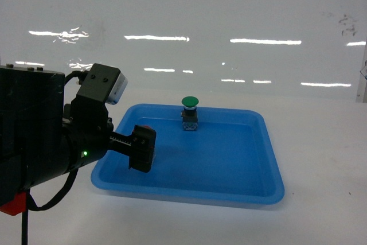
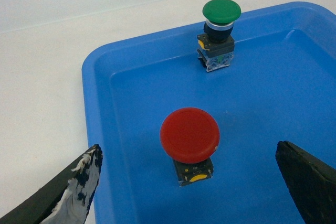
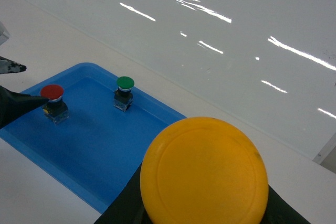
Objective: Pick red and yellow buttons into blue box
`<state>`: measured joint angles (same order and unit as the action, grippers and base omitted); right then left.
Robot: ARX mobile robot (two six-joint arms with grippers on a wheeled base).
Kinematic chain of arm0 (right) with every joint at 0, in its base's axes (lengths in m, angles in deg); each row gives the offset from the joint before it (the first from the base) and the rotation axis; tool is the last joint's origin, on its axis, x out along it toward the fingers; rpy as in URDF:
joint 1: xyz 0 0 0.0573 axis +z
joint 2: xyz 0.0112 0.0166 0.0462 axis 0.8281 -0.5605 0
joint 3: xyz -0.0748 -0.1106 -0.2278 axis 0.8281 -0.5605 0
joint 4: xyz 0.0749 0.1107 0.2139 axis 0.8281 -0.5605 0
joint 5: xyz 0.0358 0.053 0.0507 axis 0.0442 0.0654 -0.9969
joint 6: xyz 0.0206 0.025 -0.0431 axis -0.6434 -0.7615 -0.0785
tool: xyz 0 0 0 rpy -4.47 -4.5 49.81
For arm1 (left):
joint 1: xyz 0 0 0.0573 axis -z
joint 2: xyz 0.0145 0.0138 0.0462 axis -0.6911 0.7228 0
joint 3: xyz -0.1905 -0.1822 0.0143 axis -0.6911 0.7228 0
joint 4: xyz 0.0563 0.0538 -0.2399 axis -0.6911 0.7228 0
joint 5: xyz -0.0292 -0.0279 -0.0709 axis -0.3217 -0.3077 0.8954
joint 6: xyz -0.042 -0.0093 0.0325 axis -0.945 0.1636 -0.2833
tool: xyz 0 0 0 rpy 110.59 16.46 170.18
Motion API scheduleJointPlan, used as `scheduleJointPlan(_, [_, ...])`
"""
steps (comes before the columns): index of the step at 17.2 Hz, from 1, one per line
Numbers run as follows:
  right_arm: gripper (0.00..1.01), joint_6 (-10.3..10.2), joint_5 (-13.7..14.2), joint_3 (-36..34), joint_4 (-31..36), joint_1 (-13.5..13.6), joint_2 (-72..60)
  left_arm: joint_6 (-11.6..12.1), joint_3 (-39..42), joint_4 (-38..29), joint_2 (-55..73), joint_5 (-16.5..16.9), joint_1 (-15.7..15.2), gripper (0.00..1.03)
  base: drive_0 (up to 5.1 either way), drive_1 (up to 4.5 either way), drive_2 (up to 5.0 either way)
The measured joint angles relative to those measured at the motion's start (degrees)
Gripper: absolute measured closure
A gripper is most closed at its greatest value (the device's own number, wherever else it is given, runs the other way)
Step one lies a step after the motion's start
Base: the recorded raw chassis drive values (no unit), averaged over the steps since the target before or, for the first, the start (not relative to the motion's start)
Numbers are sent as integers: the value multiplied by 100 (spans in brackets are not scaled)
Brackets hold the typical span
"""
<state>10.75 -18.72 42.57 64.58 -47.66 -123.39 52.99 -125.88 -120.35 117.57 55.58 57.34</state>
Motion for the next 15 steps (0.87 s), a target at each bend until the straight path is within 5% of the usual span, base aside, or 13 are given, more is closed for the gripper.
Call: scheduleJointPlan(15, [75,0,-2,0,2,0,0,-2,-293,142,350,133,-164,5,0,0,0])
